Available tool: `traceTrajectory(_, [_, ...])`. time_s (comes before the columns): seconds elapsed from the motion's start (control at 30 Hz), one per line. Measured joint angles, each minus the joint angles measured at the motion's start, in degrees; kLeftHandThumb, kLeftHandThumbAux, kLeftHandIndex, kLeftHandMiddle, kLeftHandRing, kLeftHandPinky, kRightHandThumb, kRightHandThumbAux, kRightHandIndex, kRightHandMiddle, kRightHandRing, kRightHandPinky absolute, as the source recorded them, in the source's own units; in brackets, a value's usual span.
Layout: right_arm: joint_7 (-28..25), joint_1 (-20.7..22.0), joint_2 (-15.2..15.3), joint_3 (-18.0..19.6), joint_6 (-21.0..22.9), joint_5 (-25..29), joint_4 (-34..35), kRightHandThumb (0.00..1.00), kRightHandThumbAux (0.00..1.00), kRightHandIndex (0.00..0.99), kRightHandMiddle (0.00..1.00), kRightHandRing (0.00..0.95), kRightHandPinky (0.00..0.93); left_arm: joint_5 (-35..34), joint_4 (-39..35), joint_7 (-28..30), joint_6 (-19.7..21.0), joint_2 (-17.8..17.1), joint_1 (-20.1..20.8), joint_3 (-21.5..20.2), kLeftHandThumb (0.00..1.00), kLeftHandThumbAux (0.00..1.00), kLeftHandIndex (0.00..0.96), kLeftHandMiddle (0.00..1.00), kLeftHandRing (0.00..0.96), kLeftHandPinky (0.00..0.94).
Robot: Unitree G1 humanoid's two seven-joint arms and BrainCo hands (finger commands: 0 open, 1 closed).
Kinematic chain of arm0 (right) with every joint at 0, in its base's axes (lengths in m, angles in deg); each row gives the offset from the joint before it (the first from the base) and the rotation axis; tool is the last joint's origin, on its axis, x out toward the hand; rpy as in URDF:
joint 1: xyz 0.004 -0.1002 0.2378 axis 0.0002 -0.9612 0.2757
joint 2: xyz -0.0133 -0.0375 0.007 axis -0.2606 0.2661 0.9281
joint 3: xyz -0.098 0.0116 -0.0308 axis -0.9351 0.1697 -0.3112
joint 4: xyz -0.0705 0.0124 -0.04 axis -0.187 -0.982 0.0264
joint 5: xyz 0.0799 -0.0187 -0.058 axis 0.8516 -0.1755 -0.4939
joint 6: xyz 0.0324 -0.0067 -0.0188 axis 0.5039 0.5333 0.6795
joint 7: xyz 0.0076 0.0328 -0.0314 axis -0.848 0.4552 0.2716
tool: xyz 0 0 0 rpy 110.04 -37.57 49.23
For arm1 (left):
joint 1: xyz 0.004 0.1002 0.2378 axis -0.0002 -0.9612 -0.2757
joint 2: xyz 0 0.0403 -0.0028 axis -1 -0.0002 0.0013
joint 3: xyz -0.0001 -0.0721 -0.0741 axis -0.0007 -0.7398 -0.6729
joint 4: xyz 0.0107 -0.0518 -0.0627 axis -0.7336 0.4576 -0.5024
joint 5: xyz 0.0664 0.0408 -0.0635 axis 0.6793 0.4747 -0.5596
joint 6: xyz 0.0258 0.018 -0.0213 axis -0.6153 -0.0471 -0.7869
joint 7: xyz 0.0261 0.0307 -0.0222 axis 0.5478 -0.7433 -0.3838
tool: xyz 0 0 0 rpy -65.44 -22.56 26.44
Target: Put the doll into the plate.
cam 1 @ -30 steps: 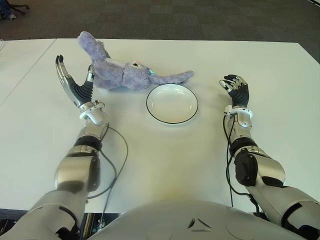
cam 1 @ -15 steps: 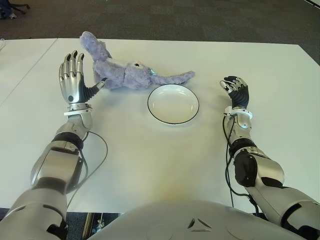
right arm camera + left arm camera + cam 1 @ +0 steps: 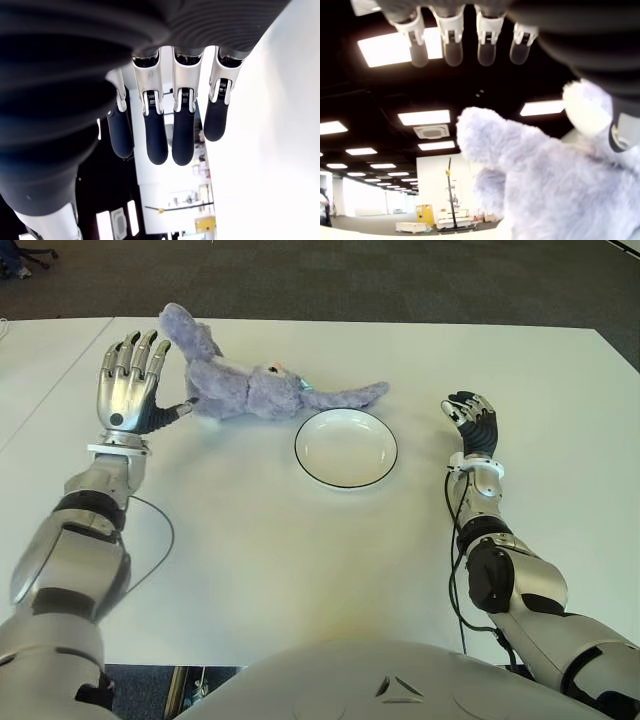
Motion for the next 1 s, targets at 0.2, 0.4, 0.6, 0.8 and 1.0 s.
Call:
traceTrajectory(0.2, [-0.1,0.0,0.0,0.3,0.0,0.0,0.0,0.082,0.766,0.356,0.354,0.334,0.243,6.1,0.2,0.0,2.4,-5.2,0.1,6.3,0.121,0.406,0.000,0.000,0.000,0.000])
traceTrajectory(0.4, [-0.2,0.0,0.0,0.5,0.0,0.0,0.0,0.081,0.759,0.354,0.352,0.329,0.235,8.3,0.4,0.0,3.6,-7.6,0.7,9.8,0.089,0.409,0.000,0.000,0.000,0.000])
traceTrajectory(0.6, [-0.1,0.0,-0.1,0.5,0.1,0.0,0.0,0.081,0.776,0.332,0.338,0.313,0.256,12.1,-0.2,0.0,4.7,-9.7,2.7,13.4,0.000,0.404,0.000,0.000,0.000,0.000])
traceTrajectory(0.8, [-0.1,0.0,-0.2,0.5,0.2,0.1,0.0,0.097,0.792,0.337,0.343,0.328,0.255,14.2,-1.0,0.0,4.8,-11.6,5.0,15.3,0.000,0.391,0.000,0.000,0.000,0.000])
traceTrajectory(1.0, [-0.2,0.0,-0.2,0.7,0.2,0.2,0.0,0.103,0.788,0.349,0.349,0.335,0.253,14.7,-2.5,0.0,3.9,-13.0,6.1,16.8,0.000,0.391,0.000,0.000,0.000,0.000])
